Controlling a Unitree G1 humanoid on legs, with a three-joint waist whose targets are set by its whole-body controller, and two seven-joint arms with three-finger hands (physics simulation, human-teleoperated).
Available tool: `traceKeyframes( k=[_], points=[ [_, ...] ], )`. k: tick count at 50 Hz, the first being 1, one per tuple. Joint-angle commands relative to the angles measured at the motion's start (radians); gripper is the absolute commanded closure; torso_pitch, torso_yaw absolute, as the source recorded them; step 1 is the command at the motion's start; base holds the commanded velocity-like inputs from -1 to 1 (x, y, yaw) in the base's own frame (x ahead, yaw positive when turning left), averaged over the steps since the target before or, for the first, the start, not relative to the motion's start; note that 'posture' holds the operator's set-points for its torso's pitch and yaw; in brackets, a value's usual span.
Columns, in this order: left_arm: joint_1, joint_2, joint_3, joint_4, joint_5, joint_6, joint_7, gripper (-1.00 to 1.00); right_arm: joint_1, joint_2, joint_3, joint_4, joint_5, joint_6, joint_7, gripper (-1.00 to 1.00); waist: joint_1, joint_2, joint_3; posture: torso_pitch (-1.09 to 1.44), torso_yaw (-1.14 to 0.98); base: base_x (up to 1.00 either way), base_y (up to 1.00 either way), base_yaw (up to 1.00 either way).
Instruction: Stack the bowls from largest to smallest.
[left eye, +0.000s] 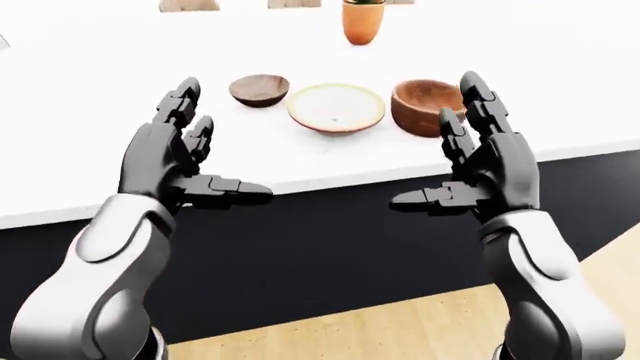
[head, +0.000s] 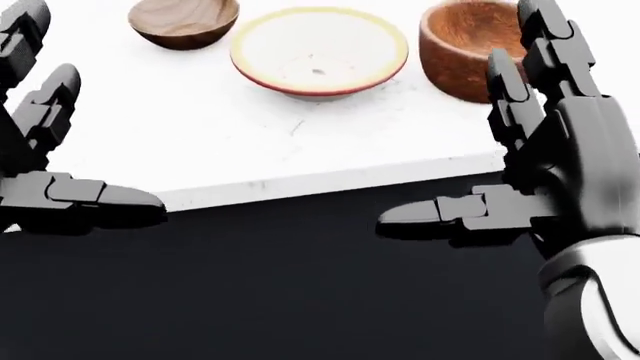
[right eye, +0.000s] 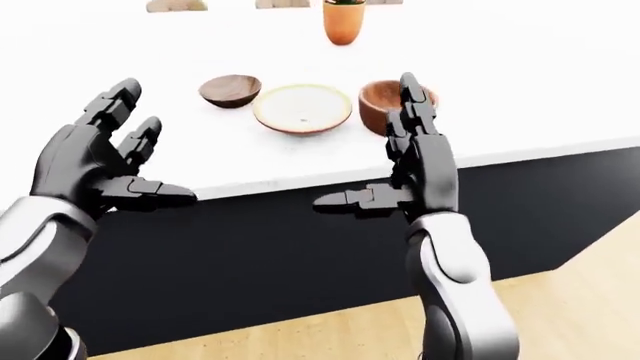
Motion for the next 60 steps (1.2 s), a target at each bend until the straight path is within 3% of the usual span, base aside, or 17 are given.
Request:
traceKeyframes(
  k=[1, 3, 4, 6, 9, 18, 22, 23, 25, 30, 34, 42, 47, 49, 55, 58, 60],
  points=[
    [-0.033, 0.018, 0.021, -0.025, 0.0, -0.028, 0.012, -1.0, -0.023, -0.005, -0.004, -0.036, 0.02, -0.044, 0.004, -1.0, 0.0, 0.013, -0.005, 0.0, 0.0, 0.02, 0.41, 0.0],
    [-0.047, 0.022, 0.021, -0.027, -0.008, -0.013, 0.02, -1.0, -0.031, -0.005, -0.016, -0.044, 0.044, -0.034, -0.006, -1.0, 0.01, 0.079, -0.02, 0.0, 0.0, 0.08, 0.42, 0.0],
    [-0.054, 0.025, 0.024, -0.031, -0.013, -0.005, 0.023, -1.0, -0.033, 0.0, -0.029, -0.05, 0.068, -0.026, -0.014, -1.0, 0.01, 0.042, -0.014, 0.0, 0.0, 0.12, 0.0, 0.0],
    [-0.064, 0.035, 0.023, -0.019, -0.016, -0.007, 0.022, -1.0, -0.041, -0.003, -0.05, -0.047, 0.113, -0.024, -0.033, -1.0, 0.017, 0.07, 0.014, 0.0, 0.0, 0.06, 0.0, 0.0],
    [-0.078, 0.048, 0.015, -0.005, -0.014, -0.008, 0.024, -1.0, -0.043, -0.013, -0.074, -0.036, 0.19, -0.024, -0.067, -1.0, -0.002, 0.065, -0.021, 0.0, 0.0, 0.0, 0.0, -0.27],
    [-0.113, 0.073, 0.008, 0.022, 0.002, 0.004, 0.005, -1.0, -0.058, -0.093, -0.083, -0.013, 0.25, -0.037, -0.102, -1.0, 0.014, 0.015, -0.009, 0.0, 0.0, 0.0, 0.0, -0.62],
    [-0.144, 0.092, 0.01, 0.049, 0.012, 0.011, -0.006, -1.0, -0.075, -0.117, -0.076, -0.014, 0.211, -0.018, -0.08, -1.0, 0.029, -0.041, 0.007, 0.0, 0.0, 0.01, 0.0, 0.0],
    [-0.16, 0.098, 0.011, 0.058, 0.014, 0.019, -0.008, -1.0, -0.089, -0.124, -0.084, -0.01, 0.211, -0.006, -0.078, -1.0, 0.028, -0.066, -0.019, 0.0, 0.0, 0.38, -0.01, 0.0],
    [-0.178, 0.105, 0.01, 0.063, 0.015, 0.03, -0.011, -1.0, -0.102, -0.132, -0.093, -0.009, 0.212, 0.011, -0.077, -1.0, 0.015, -0.023, 0.045, 0.0, 0.0, 0.48, -0.03, 0.0],
    [-0.203, 0.12, 0.013, 0.065, 0.021, 0.053, -0.023, -1.0, -0.119, -0.145, -0.118, -0.022, 0.224, 0.04, -0.081, -1.0, 0.002, 0.008, 0.034, 0.0, 0.0, 0.5, -0.04, 0.0],
    [-0.221, 0.138, 0.037, 0.048, 0.01, 0.087, -0.033, -1.0, -0.135, -0.16, -0.135, -0.038, 0.252, 0.062, -0.1, -1.0, -0.002, 0.084, 0.028, 0.0, 0.0, 0.5, 0.0, 0.0],
    [-0.215, 0.15, 0.033, 0.053, 0.007, 0.076, -0.039, -1.0, -0.146, -0.174, -0.156, -0.044, 0.298, 0.076, -0.136, -1.0, 0.02, 0.017, 0.019, 0.0, 0.0, 0.52, 0.0, 0.0],
    [-0.211, 0.162, 0.028, 0.07, 0.022, 0.06, -0.053, -1.0, -0.157, -0.189, -0.167, -0.052, 0.339, 0.076, -0.161, -1.0, 0.036, -0.067, -0.005, 0.0, 0.0, 0.52, 0.0, 0.0],
    [-0.212, 0.161, 0.03, 0.067, 0.025, 0.063, -0.056, -1.0, -0.164, -0.196, -0.17, -0.052, 0.358, 0.075, -0.174, -1.0, 0.036, -0.086, 0.055, 0.0, 0.0, 0.16, 0.0, 0.0],
    [-0.216, 0.158, 0.029, 0.063, 0.034, 0.069, -0.064, -1.0, -0.17, -0.229, -0.188, -0.063, 0.416, 0.069, -0.203, -1.0, 0.017, -0.048, 0.059, 0.0, 0.0, 0.0, 0.0, 0.0],
    [-0.218, 0.152, 0.02, 0.067, 0.04, 0.064, -0.064, -1.0, -0.161, -0.244, -0.198, -0.061, 0.438, 0.061, -0.209, -1.0, 0.012, 0.021, 0.029, 0.0, 0.0, 0.0, 0.0, 0.0],
    [-0.218, 0.15, 0.02, 0.068, 0.044, 0.064, -0.066, -1.0, -0.156, -0.248, -0.193, -0.058, 0.446, 0.053, -0.214, -1.0, 0.012, -0.006, 0.036, 0.0, 0.0, 0.0, 0.0, 0.0]
  ],
)
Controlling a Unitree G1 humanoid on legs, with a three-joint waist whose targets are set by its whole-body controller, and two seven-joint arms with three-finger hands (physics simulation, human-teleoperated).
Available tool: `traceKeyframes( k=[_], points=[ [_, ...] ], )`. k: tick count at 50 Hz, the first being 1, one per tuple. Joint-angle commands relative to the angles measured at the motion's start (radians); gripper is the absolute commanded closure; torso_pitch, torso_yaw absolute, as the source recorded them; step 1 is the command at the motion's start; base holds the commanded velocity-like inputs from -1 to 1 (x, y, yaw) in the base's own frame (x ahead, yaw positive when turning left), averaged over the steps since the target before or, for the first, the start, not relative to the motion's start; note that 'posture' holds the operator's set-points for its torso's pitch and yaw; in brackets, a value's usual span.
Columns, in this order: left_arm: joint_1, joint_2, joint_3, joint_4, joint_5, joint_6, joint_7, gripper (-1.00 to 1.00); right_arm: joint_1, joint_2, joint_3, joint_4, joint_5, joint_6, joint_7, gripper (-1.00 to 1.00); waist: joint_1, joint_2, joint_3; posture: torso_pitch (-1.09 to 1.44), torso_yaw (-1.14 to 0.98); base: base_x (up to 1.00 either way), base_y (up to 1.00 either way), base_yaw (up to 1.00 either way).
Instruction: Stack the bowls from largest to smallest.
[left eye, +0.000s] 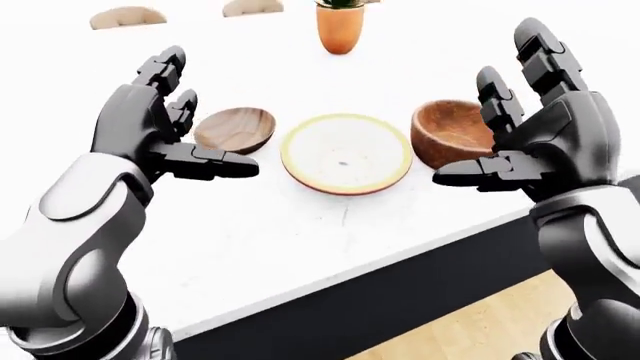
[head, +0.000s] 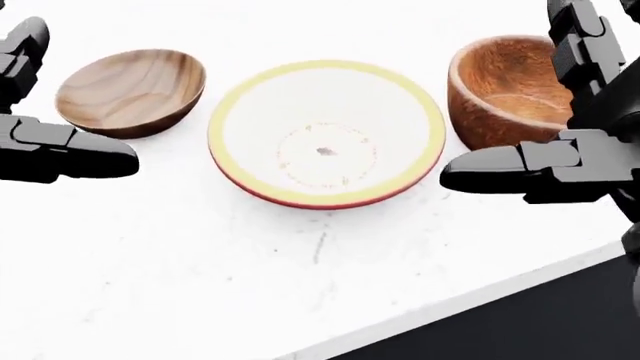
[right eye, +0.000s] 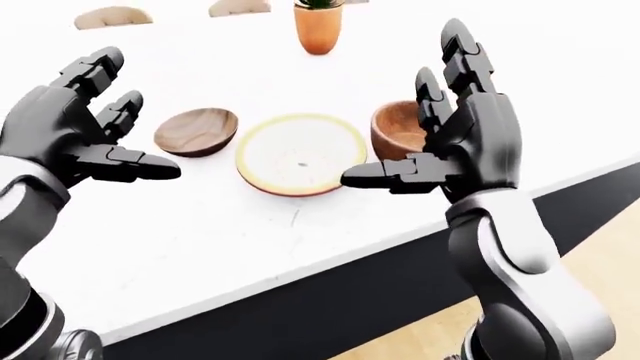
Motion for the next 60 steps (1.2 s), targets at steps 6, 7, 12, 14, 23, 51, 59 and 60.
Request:
traceKeyframes(
  k=[6, 7, 12, 14, 23, 51, 59, 60],
  points=[
    [-0.045, 0.032, 0.018, -0.032, 0.008, -0.029, -0.008, -1.0, -0.021, -0.044, -0.026, -0.024, 0.033, -0.04, -0.009, -1.0, -0.004, -0.03, -0.03, 0.0, 0.0, 0.0, 0.0, 0.0],
    [-0.046, 0.031, 0.02, -0.035, 0.007, -0.025, -0.008, -1.0, -0.019, -0.05, -0.029, -0.023, 0.037, -0.042, -0.007, -1.0, -0.005, -0.033, -0.03, 0.0, 0.0, 0.0, 0.0, 0.0],
    [-0.044, 0.03, 0.018, -0.034, 0.014, -0.028, -0.013, -1.0, -0.026, -0.079, -0.046, -0.014, 0.057, -0.038, -0.007, -1.0, -0.014, -0.035, -0.029, 0.0, 0.0, 0.0, 0.0, 0.0],
    [-0.044, 0.029, 0.015, -0.03, 0.017, -0.033, -0.014, -1.0, -0.029, -0.094, -0.044, -0.003, 0.052, -0.038, 0.001, -1.0, -0.017, -0.034, -0.031, 0.0, 0.0, 0.0, 0.0, 0.0],
    [-0.044, 0.027, 0.007, -0.024, 0.037, -0.039, -0.026, -1.0, -0.058, -0.219, 0.136, 0.055, -0.485, -0.023, 0.248, -1.0, -0.023, -0.035, -0.032, 0.0, 0.0, 0.0, 0.0, 0.0],
    [-0.023, 0.021, 0.02, -0.02, 0.04, -0.058, -0.034, -1.0, -0.199, -0.001, 0.229, 0.704, -1.722, -0.737, 0.883, -0.64, -0.023, -0.017, -0.053, 0.0, 0.0, 0.0, 0.0, 0.0],
    [-0.013, 0.019, 0.022, -0.021, 0.038, -0.067, -0.032, -1.0, -0.202, -0.018, 0.231, 0.827, -1.851, -0.797, 0.876, -0.36, -0.022, -0.019, -0.054, 0.0, 0.0, 0.0, 0.0, 0.0],
    [-0.011, 0.018, 0.023, -0.021, 0.037, -0.067, -0.032, -1.0, -0.199, -0.015, 0.23, 0.836, -1.859, -0.799, 0.879, -0.37, -0.021, -0.019, -0.054, 0.0, 0.0, 0.0, 0.0, 0.0]
  ],
)
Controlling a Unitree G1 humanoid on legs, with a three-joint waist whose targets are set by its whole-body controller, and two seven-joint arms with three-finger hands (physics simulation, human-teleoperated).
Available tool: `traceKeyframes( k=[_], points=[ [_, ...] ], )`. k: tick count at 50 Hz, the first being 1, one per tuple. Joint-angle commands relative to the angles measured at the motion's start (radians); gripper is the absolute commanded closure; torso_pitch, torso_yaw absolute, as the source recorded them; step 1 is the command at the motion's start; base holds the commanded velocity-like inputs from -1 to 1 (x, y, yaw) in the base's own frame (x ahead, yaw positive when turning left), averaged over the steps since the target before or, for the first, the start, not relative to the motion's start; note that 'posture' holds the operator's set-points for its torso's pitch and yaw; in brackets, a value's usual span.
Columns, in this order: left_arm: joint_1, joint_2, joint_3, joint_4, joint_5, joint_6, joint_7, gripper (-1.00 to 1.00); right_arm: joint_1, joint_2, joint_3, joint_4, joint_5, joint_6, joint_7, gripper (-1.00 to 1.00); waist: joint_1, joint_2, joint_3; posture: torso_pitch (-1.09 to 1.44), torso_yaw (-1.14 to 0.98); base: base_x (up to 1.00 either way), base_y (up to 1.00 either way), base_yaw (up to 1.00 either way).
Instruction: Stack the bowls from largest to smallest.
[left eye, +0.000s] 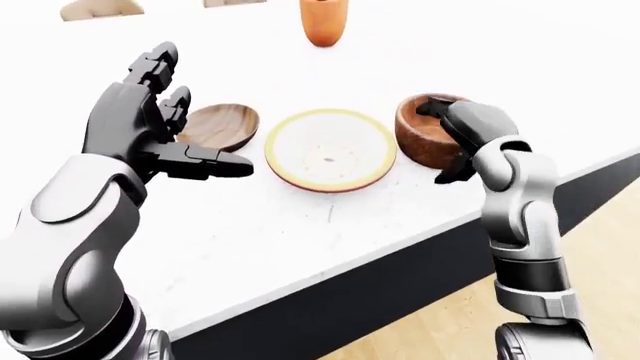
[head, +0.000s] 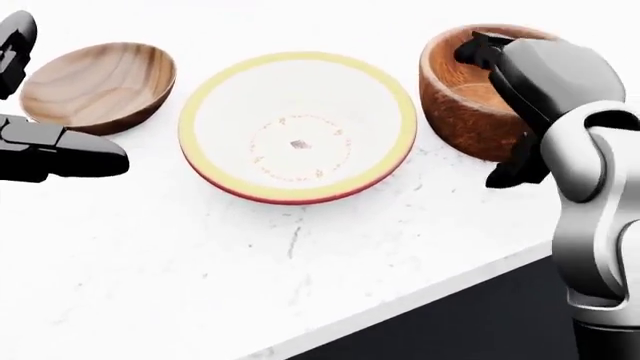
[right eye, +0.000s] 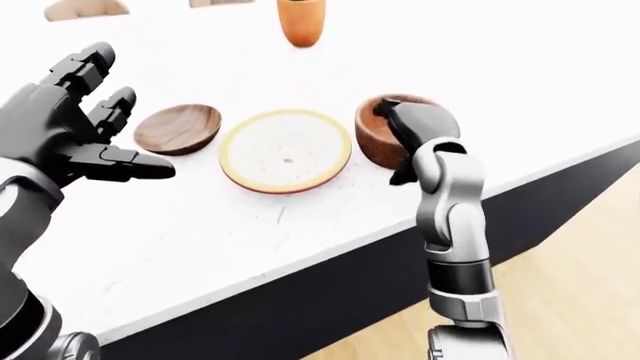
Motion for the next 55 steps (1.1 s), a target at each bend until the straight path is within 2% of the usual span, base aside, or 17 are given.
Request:
traceKeyframes(
  k=[1, 2, 4, 6, 9, 12, 13, 14, 20, 27, 31, 41, 55],
  points=[
    [-0.024, 0.013, 0.013, -0.019, 0.002, -0.036, 0.002, -1.0, -0.019, -0.013, -0.016, -0.005, -0.05, -0.013, -0.01, -0.35, -0.001, 0.001, -0.022, 0.0, 0.0, 0.0, 0.0, 0.0],
    [-0.025, 0.014, 0.015, -0.019, 0.001, -0.033, 0.003, -1.0, -0.016, -0.014, -0.015, 0.003, -0.058, -0.017, -0.001, -0.34, -0.001, 0.001, -0.022, 0.0, 0.0, 0.0, 0.0, 0.0],
    [-0.022, 0.015, 0.016, -0.017, 0.0, -0.038, 0.003, -1.0, -0.018, -0.014, -0.017, 0.025, -0.071, -0.025, -0.001, -0.2, -0.001, 0.0, -0.022, 0.0, 0.0, 0.0, 0.0, 0.0],
    [-0.019, 0.015, 0.016, -0.019, -0.001, -0.04, 0.004, -1.0, -0.016, -0.013, -0.016, 0.027, -0.082, -0.026, 0.016, 0.11, -0.001, -0.002, -0.022, 0.0, 0.0, 0.0, 0.0, 0.0],
    [-0.016, 0.017, 0.017, -0.018, -0.002, -0.042, 0.003, -1.0, -0.017, -0.014, -0.016, 0.009, -0.097, -0.031, 0.051, 0.35, -0.001, -0.004, -0.023, 0.0, 0.0, 0.0, 0.0, 0.0],
    [-0.016, 0.018, 0.02, -0.021, -0.005, -0.04, 0.004, -1.0, -0.029, -0.019, -0.02, -0.003, -0.108, -0.036, 0.078, 0.77, 0.001, -0.003, -0.023, 0.0, 0.0, 0.0, 0.0, 0.0],
    [-0.018, 0.02, 0.021, -0.022, -0.007, -0.037, 0.004, -1.0, -0.041, -0.022, -0.022, -0.004, -0.111, -0.038, 0.086, 0.97, 0.0, -0.002, -0.023, 0.0, 0.0, 0.0, 0.0, 0.0],
    [-0.018, 0.02, 0.022, -0.021, -0.008, -0.037, 0.004, -1.0, -0.049, -0.025, -0.024, -0.003, -0.113, -0.04, 0.086, 1.0, 0.0, -0.001, -0.022, 0.0, 0.0, 0.0, 0.0, 0.0],
    [-0.031, 0.027, 0.026, -0.024, -0.017, -0.024, 0.009, -1.0, -0.125, -0.051, -0.039, -0.043, -0.108, -0.023, 0.153, 1.0, -0.001, 0.003, -0.021, 0.0, 0.0, 0.0, 0.0, 0.0],
    [-0.048, 0.037, 0.033, -0.029, -0.032, -0.004, 0.015, -1.0, -0.226, -0.047, -0.021, -0.104, -0.119, -0.001, 0.257, 1.0, -0.002, 0.008, -0.014, 0.0, 0.0, 0.0, 0.0, 0.0],
    [-0.054, 0.044, 0.036, -0.028, -0.039, 0.002, 0.017, -1.0, -0.28, 0.013, 0.012, -0.124, -0.144, 0.025, 0.299, 1.0, -0.004, 0.01, -0.01, 0.0, 0.0, 0.0, 0.0, 0.0],
    [-0.064, 0.063, 0.056, -0.027, -0.062, 0.014, 0.02, -1.0, -0.38, 0.182, 0.098, -0.091, -0.234, 0.063, 0.316, 1.0, -0.007, 0.022, -0.008, 0.0, 0.0, 0.0, 0.0, 0.0],
    [-0.049, 0.084, 0.079, -0.018, -0.106, -0.002, 0.039, -1.0, -0.384, 0.382, 0.181, -0.045, -0.349, 0.058, 0.293, 1.0, -0.008, 0.034, -0.006, 0.0, 0.0, 0.0, 0.0, 0.0]
  ],
)
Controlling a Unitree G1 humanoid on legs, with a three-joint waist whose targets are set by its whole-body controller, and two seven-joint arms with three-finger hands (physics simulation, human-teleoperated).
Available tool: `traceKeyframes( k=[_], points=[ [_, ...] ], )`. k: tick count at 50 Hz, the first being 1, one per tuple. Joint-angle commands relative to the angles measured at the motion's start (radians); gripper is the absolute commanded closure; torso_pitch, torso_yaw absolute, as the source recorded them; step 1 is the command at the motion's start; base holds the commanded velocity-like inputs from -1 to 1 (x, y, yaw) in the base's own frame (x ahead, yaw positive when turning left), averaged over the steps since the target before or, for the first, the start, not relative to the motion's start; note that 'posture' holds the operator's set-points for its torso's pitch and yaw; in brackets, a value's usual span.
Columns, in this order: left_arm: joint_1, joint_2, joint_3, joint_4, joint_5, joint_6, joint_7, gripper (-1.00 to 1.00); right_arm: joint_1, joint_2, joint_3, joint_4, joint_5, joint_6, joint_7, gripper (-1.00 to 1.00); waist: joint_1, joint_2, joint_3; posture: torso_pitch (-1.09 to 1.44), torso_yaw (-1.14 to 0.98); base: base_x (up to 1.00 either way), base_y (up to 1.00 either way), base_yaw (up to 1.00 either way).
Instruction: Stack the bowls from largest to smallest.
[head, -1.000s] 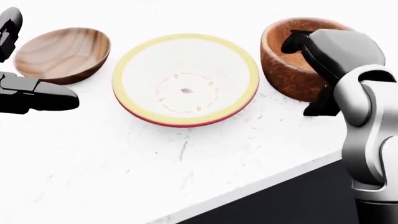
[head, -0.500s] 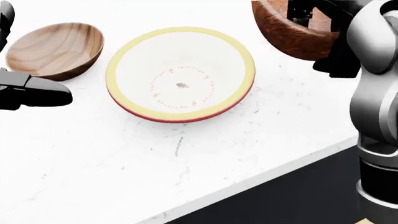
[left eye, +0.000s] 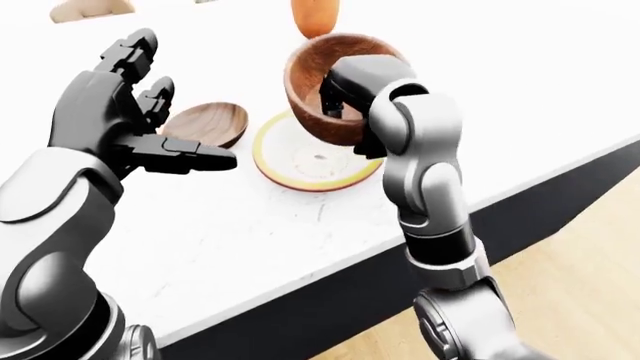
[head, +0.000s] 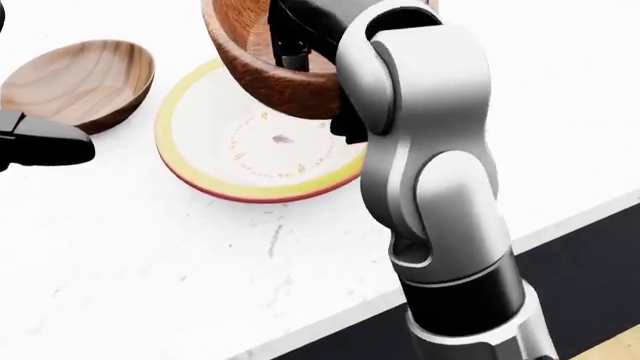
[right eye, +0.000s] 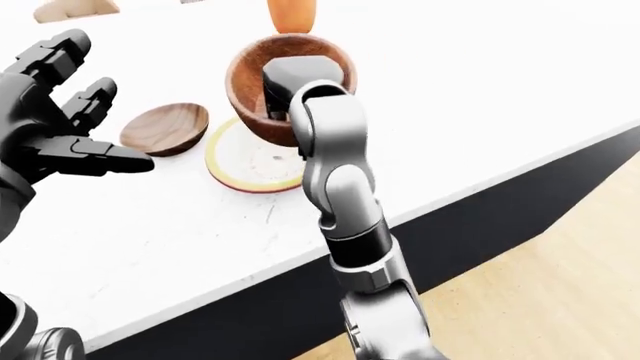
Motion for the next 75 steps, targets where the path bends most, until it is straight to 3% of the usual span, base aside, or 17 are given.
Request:
traceKeyframes(
  k=[1, 10, 20, 29, 37, 48, 56, 60, 75],
  points=[
    [-0.025, 0.018, 0.018, -0.016, -0.006, -0.033, 0.007, -1.0, -0.037, 0.013, -0.003, -0.029, -0.025, -0.004, -0.042, 1.0, -0.001, 0.006, -0.03, 0.0, 0.0, 0.0, 0.0, 0.0],
    [-0.011, 0.03, 0.024, -0.009, -0.033, -0.048, 0.023, -1.0, -0.002, 0.094, 0.029, 0.018, -0.069, -0.01, -0.093, 1.0, -0.002, 0.012, -0.029, 0.0, 0.0, 0.0, 0.0, 0.0],
    [0.002, 0.042, 0.037, -0.007, -0.058, -0.056, 0.033, -1.0, 0.036, 0.145, 0.054, 0.027, -0.1, -0.031, -0.124, 0.64, -0.006, 0.017, -0.03, 0.0, 0.0, 0.0, 0.0, 0.0],
    [0.01, 0.051, 0.034, 0.006, -0.07, -0.074, 0.04, -1.0, 0.053, 0.168, 0.062, 0.063, -0.109, -0.04, -0.164, 0.58, -0.008, 0.02, -0.031, 0.0, 0.0, 0.0, 0.0, 0.0],
    [0.014, 0.06, 0.039, 0.014, -0.08, -0.084, 0.043, -1.0, 0.069, 0.178, 0.067, 0.099, -0.109, -0.043, -0.208, 0.37, -0.009, 0.021, -0.031, 0.0, 0.0, 0.0, 0.0, 0.0],
    [0.021, 0.066, 0.047, 0.016, -0.093, -0.091, 0.051, -1.0, 0.108, 0.169, 0.072, 0.016, -0.121, -0.059, -0.143, 0.2, -0.009, 0.023, -0.031, 0.0, 0.0, 0.0, 0.0, 0.0],
    [0.025, 0.067, 0.044, 0.016, -0.102, -0.094, 0.061, -1.0, 0.15, 0.173, 0.075, -0.047, -0.127, -0.077, -0.101, -0.23, -0.007, 0.019, -0.035, 0.0, 0.0, 0.0, 0.0, 0.0],
    [0.025, 0.068, 0.041, 0.018, -0.102, -0.096, 0.063, -1.0, 0.146, 0.171, 0.072, -0.056, -0.126, -0.082, -0.088, -0.35, -0.006, 0.018, -0.038, 0.0, 0.0, 0.0, 0.0, 0.0],
    [0.017, 0.068, 0.038, 0.014, -0.113, -0.087, 0.074, -1.0, 0.056, 0.141, 0.035, -0.14, -0.096, -0.077, 0.016, -0.3, -0.006, 0.016, -0.03, 0.0, 0.0, 0.0, 0.0, 0.0]
  ],
)
